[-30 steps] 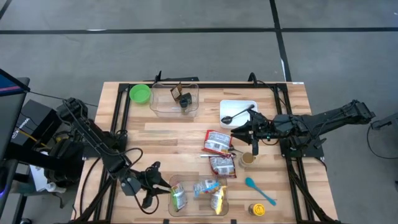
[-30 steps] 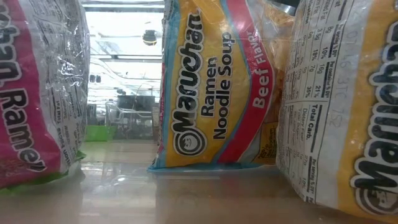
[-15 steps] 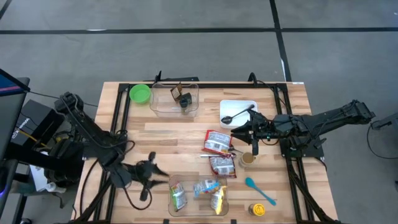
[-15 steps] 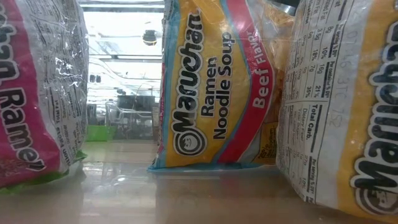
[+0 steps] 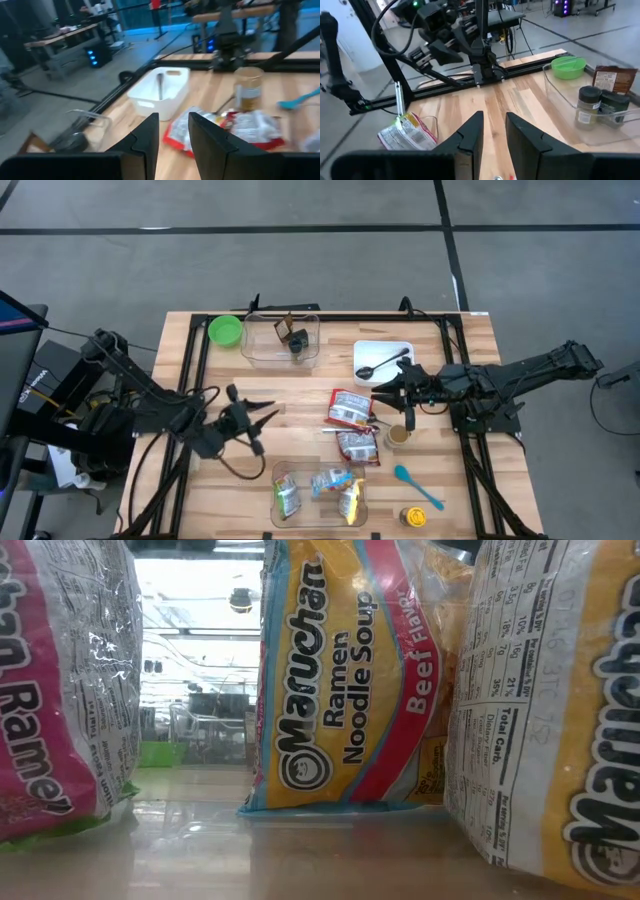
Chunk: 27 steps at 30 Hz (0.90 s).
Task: Pick & Place Food Item
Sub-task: Put the orange noodle pack into the bottom transparent bin
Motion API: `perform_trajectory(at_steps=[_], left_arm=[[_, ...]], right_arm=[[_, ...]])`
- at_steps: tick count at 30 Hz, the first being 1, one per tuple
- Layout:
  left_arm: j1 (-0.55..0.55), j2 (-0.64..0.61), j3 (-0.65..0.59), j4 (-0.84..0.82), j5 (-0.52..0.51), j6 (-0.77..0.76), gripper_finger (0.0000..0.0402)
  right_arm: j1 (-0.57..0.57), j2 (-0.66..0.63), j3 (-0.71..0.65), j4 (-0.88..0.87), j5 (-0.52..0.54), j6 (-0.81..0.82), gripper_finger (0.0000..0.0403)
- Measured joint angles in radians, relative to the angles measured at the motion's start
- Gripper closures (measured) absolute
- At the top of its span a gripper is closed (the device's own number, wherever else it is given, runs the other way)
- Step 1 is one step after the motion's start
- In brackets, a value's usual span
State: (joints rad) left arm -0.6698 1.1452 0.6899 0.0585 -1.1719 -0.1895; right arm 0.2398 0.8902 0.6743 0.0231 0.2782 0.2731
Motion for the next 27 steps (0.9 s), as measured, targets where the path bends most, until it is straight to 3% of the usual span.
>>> perform_trajectory(at_steps=[12,21,27], left_arm=[[0.260,0.001,0.000,-0.146,0.000,0.001,0.0302],[0.452,0.001,0.000,-0.194,0.003,-0.001,0.0302],[0.499,0.001,0.000,-0.193,0.183,-0.002,0.0302]], right_arm=[[-0.001,0.000,0.000,-0.019,0.247,-0.159,0.0326],[-0.063,0.000,0.000,-0.037,0.274,-0.322,0.0326],[-0.126,0.000,0.000,-0.060,0.274,-0.327,0.0326]])
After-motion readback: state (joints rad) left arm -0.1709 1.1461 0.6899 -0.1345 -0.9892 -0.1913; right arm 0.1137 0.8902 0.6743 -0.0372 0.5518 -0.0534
